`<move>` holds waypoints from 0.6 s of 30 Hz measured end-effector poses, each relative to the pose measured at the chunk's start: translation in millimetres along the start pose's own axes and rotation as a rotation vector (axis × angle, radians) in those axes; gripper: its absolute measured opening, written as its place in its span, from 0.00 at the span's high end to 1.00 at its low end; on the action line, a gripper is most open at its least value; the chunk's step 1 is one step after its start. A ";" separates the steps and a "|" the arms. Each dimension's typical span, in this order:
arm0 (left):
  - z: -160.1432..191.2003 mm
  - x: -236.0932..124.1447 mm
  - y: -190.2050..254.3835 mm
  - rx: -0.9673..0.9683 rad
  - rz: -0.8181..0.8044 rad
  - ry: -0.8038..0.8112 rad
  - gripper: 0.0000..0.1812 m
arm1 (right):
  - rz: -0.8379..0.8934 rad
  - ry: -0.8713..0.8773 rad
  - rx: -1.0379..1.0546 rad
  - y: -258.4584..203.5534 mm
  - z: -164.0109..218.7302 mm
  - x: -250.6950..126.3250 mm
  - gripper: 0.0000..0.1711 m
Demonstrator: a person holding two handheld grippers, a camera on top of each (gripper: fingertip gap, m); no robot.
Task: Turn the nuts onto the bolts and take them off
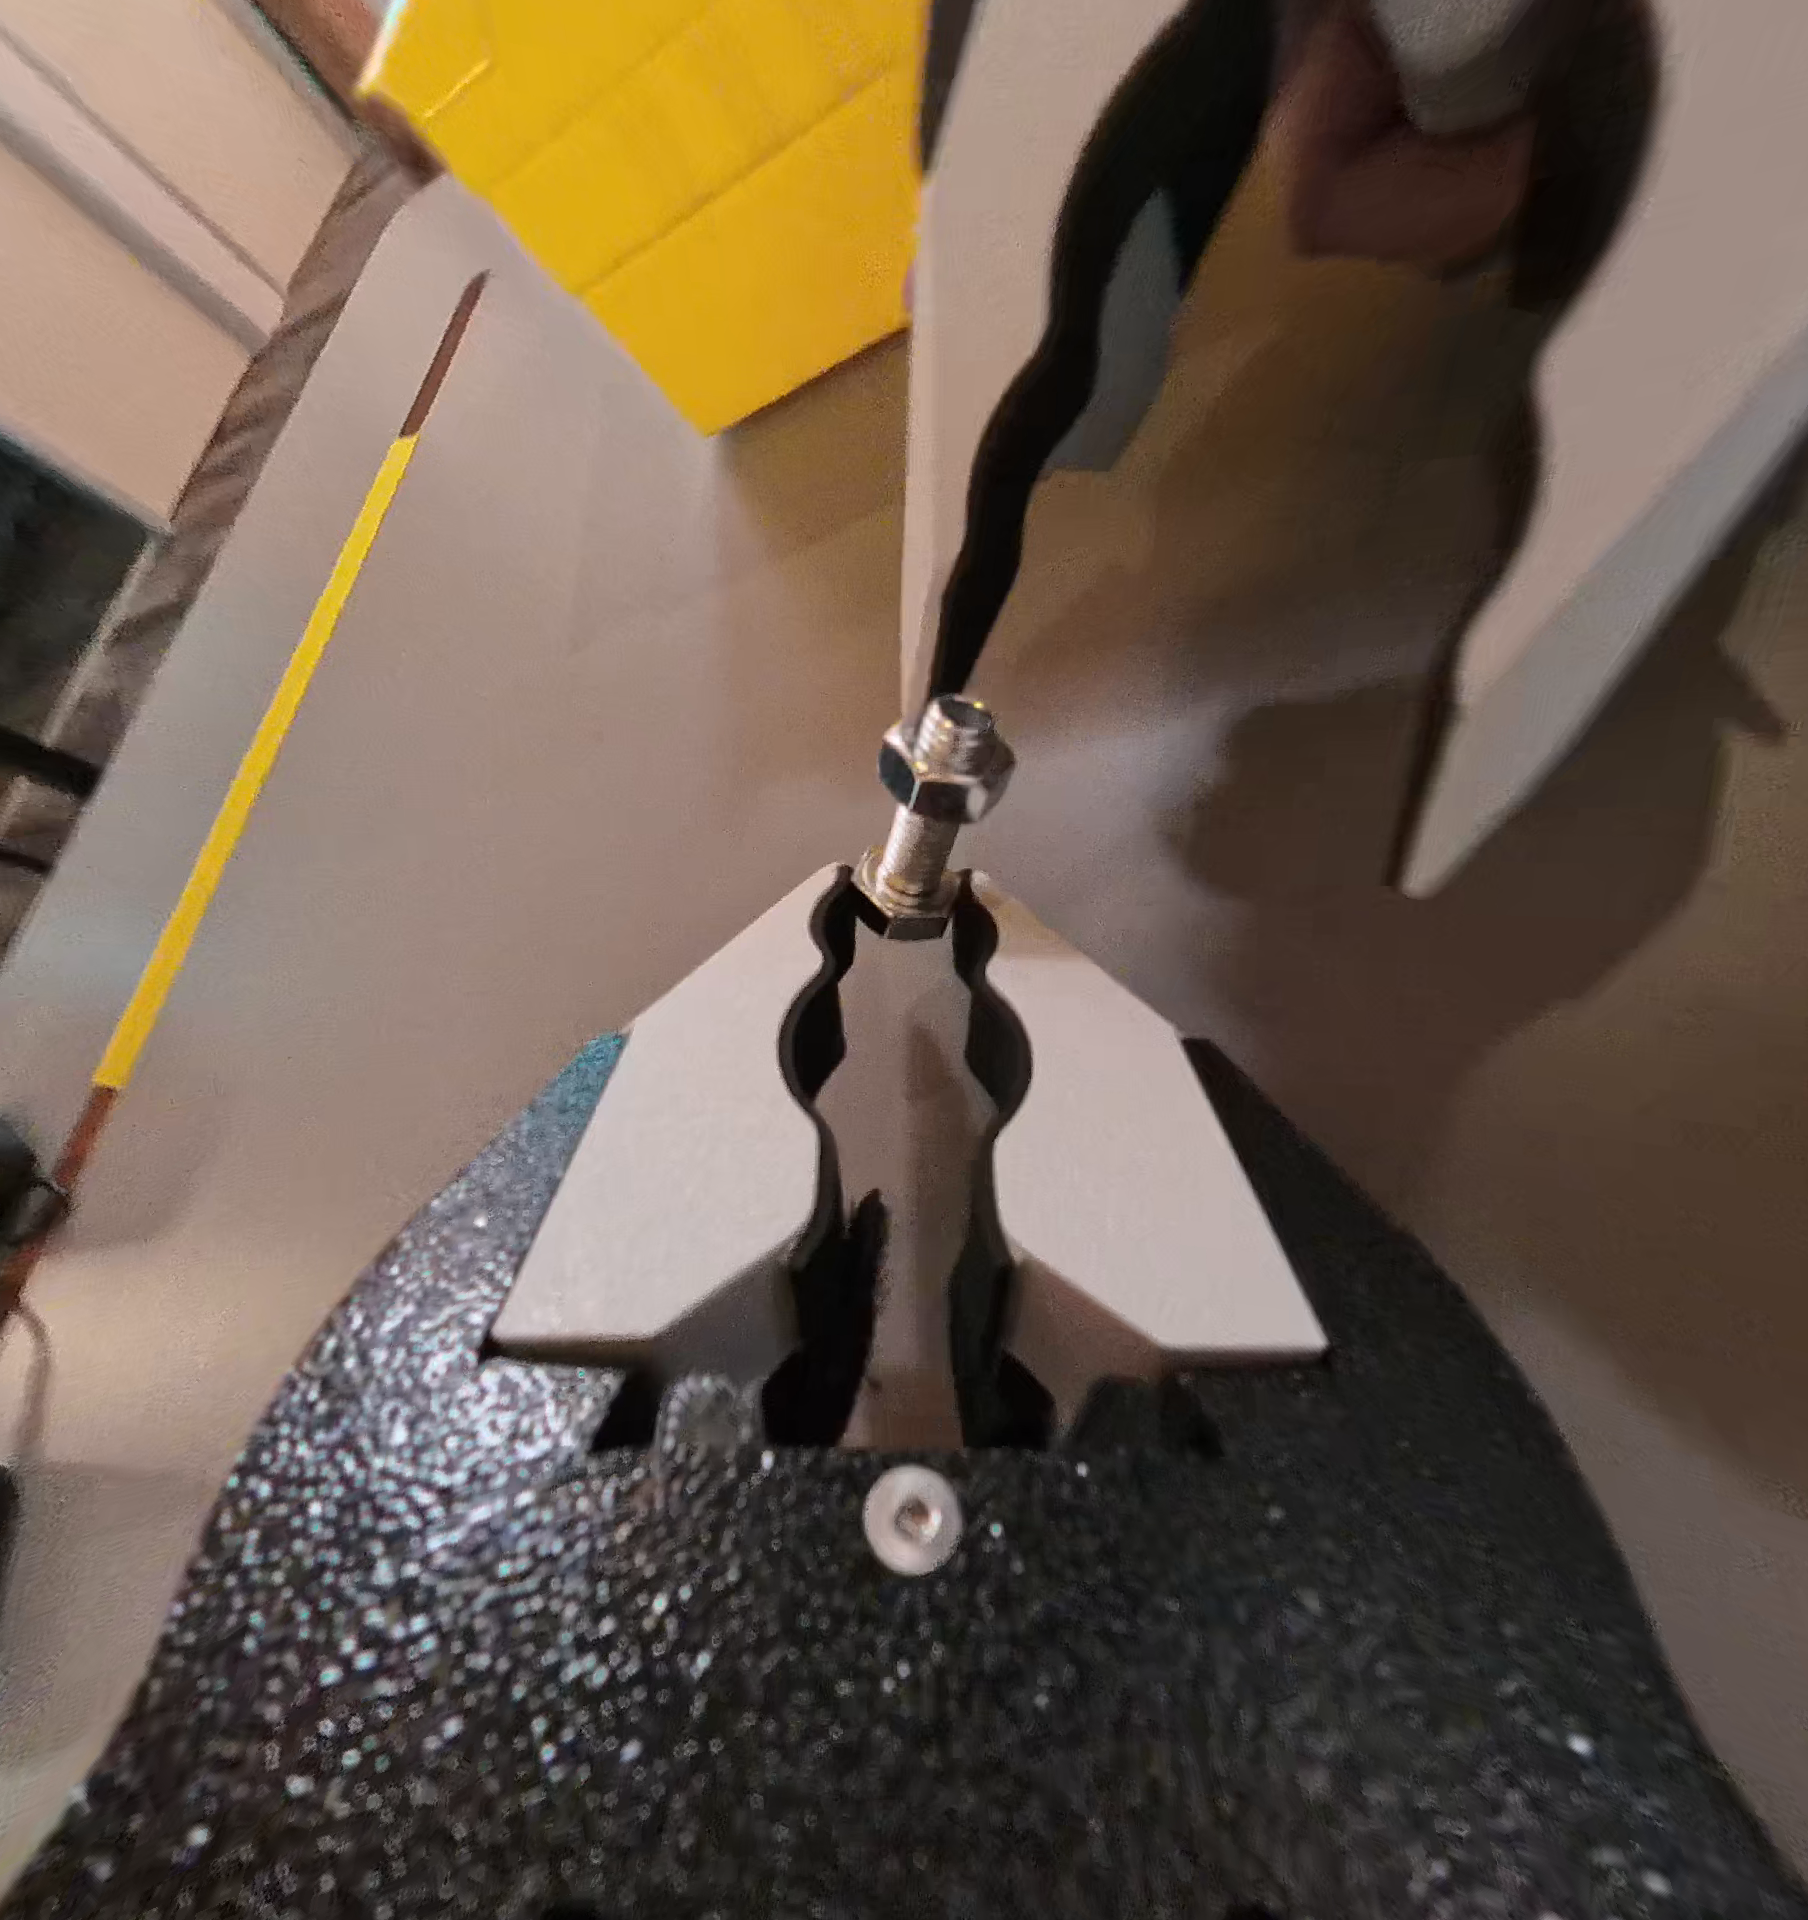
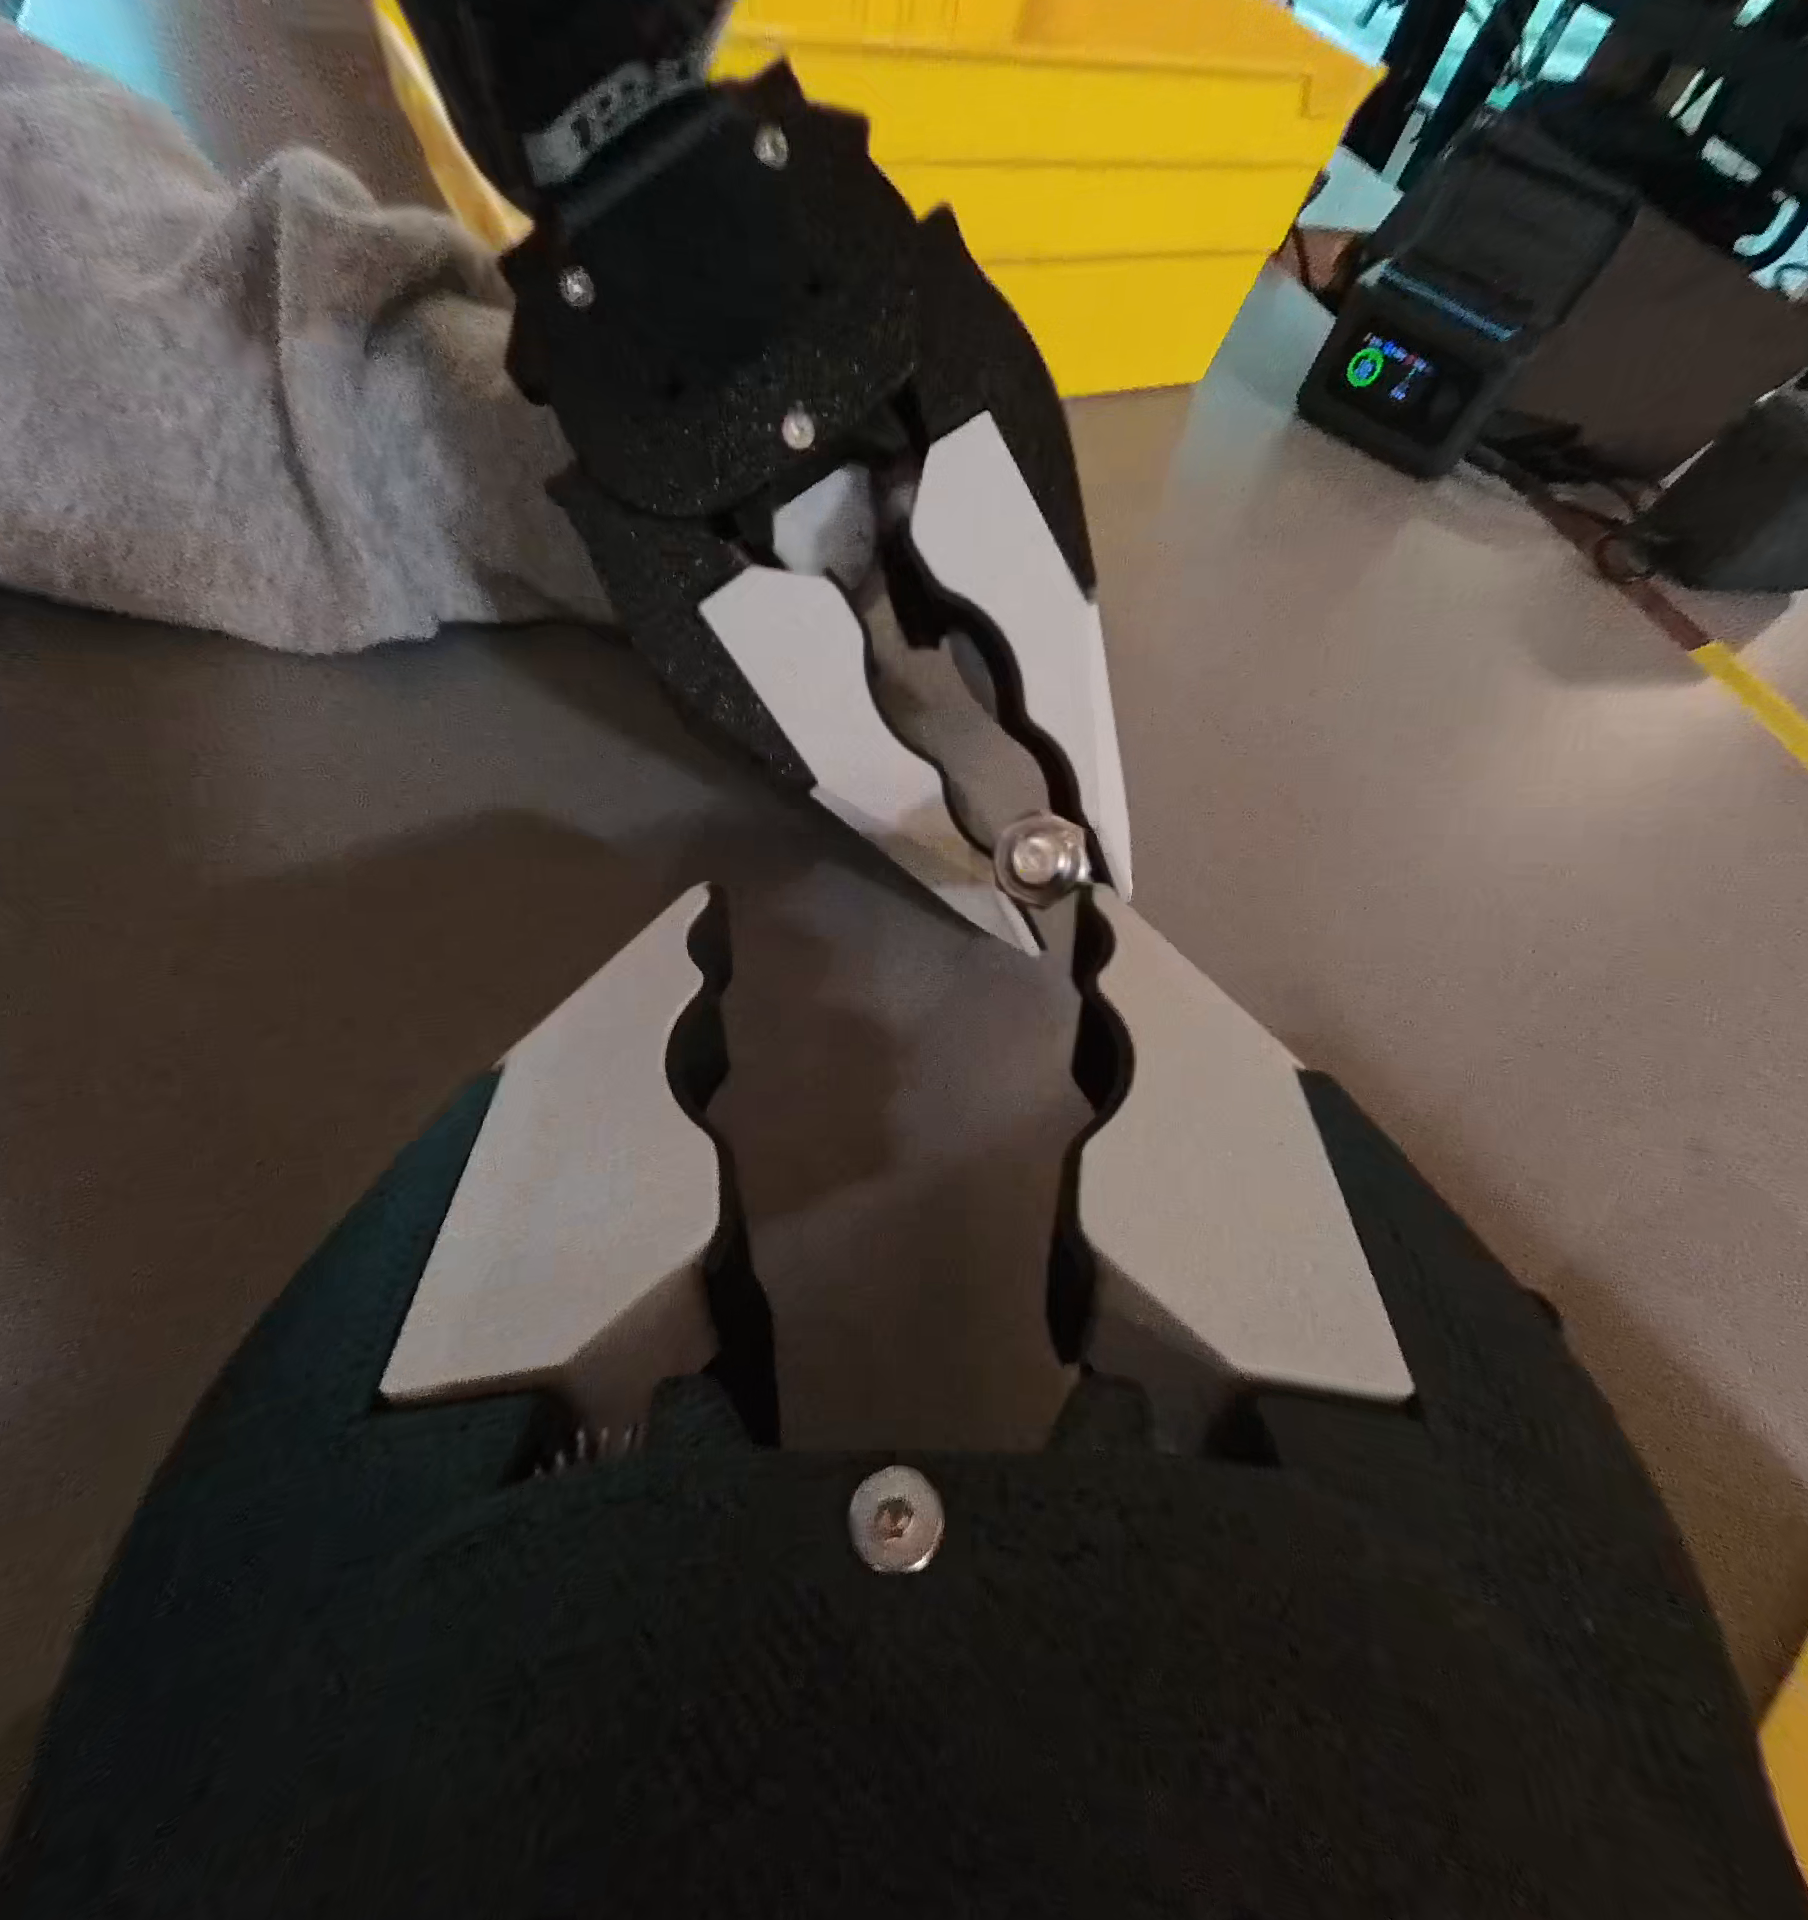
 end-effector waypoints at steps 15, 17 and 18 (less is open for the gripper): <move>-18.1 -16.1 -26.5 -0.609 -0.022 0.389 0.91 | -0.036 0.463 0.123 -13.4 -36.2 10.1 0.12; -21.1 -15.3 -24.1 -0.604 -0.002 0.401 0.91 | -0.052 0.465 0.124 -14.8 -36.1 11.8 0.12; -23.1 -14.1 -21.6 -0.583 0.022 0.397 0.91 | -0.066 0.471 0.128 -15.5 -36.6 11.9 0.12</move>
Point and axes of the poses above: each gripper's, where its closed fingertips meet, x out along the fingers, z out of its underside, y = z × x across the jaws, the point moved 10 cm from there along -x, back along the fingers, and after that the axes turned 10 degrees about y, right-handed, at the moved point
